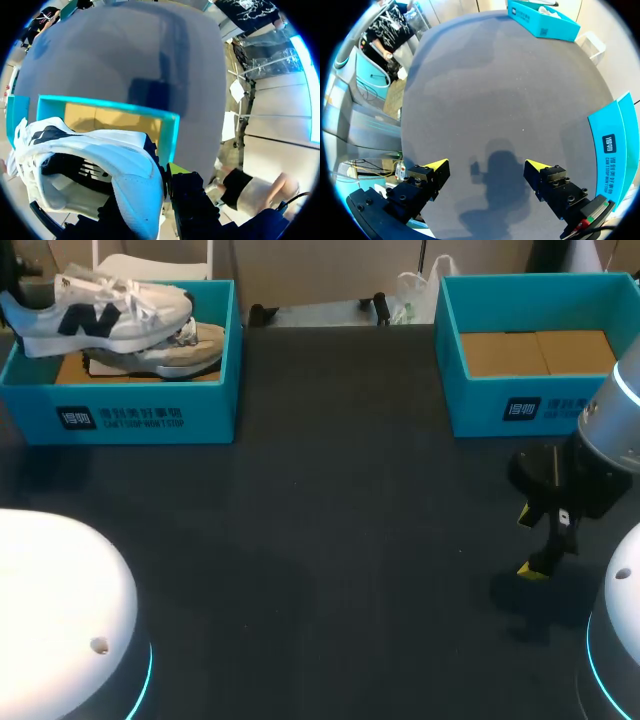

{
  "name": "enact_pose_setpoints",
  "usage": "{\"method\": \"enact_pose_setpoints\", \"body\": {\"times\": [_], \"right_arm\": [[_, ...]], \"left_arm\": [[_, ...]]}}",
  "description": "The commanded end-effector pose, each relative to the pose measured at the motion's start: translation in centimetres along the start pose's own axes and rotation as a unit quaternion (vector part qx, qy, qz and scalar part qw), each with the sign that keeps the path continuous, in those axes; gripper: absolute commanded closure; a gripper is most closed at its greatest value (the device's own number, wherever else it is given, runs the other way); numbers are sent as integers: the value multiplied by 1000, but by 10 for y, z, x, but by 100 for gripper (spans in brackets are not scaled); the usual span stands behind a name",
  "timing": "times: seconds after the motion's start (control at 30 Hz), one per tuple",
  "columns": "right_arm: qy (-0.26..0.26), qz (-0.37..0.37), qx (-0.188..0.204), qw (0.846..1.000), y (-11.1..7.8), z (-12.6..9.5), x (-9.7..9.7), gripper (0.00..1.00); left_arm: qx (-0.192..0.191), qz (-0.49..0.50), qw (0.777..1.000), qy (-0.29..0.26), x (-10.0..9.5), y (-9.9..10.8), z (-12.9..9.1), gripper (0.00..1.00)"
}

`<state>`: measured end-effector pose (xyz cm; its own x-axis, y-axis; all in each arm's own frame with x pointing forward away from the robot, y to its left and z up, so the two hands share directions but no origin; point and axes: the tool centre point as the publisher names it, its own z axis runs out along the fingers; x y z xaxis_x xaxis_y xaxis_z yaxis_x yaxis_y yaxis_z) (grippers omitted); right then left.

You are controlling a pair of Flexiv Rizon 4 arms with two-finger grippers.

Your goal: Take the shoe out of the shoebox, open the shoe tongue, remove and reinsert the insole, then place the shoe into the shoebox

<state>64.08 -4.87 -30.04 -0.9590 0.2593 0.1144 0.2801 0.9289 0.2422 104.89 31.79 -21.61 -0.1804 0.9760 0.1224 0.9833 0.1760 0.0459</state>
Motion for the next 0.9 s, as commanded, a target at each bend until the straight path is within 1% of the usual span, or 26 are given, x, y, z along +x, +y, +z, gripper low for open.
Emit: {"method": "enact_pose_setpoints", "body": {"times": [0.03,0.2,0.27,0.3,0.77,0.83,0.9], "right_arm": [[-1,0,1,1000,0,1,1,0],[-1,0,1,1000,0,1,1,0],[-1,0,1,1000,0,1,1,0],[-1,0,1,1000,0,1,1,0],[-1,0,1,1000,0,1,1,0],[-1,0,1,1000,0,1,1,0],[-1,0,1,1000,0,1,1,0]], "left_arm": [[-24,-1,1000,-5,0,-46,-54,100],[-16,14,1000,-10,-9,-80,-80,100],[1,39,999,-17,-17,-99,-88,100],[-2,55,998,-21,-21,-110,-92,100],[-2,55,998,-21,-21,-110,-92,100],[-13,81,996,-27,-27,-129,-95,100],[-15,80,996,-32,-36,-148,-97,100]]}}
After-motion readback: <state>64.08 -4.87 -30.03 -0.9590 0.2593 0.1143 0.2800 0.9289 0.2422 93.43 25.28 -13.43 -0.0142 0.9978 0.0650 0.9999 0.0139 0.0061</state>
